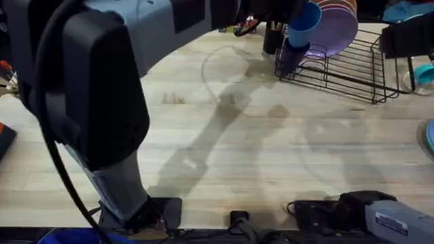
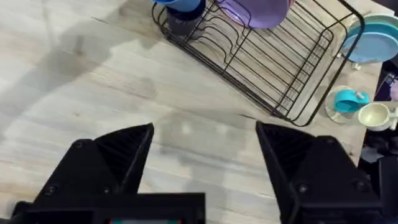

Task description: Pick up the cup on the table and put them onto the rack.

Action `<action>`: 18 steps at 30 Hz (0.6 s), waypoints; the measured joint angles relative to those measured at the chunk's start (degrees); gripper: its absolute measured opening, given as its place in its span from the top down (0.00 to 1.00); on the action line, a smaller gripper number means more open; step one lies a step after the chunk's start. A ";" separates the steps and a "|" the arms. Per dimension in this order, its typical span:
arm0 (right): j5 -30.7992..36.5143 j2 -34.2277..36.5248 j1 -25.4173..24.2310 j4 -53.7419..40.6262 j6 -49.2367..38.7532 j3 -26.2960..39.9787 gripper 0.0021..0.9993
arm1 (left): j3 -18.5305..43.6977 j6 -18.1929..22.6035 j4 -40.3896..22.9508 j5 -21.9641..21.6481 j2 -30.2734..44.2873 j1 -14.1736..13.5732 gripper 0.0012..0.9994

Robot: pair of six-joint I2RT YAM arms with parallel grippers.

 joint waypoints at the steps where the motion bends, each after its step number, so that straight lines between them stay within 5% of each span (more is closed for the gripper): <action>1: -0.01 0.00 0.00 0.01 0.00 0.00 0.01 | 0.00 0.00 -0.07 -0.11 0.13 0.00 0.96; 18: -0.01 0.00 0.00 -0.23 0.00 0.00 0.01 | 0.00 0.00 -1.57 -0.88 1.37 0.00 0.96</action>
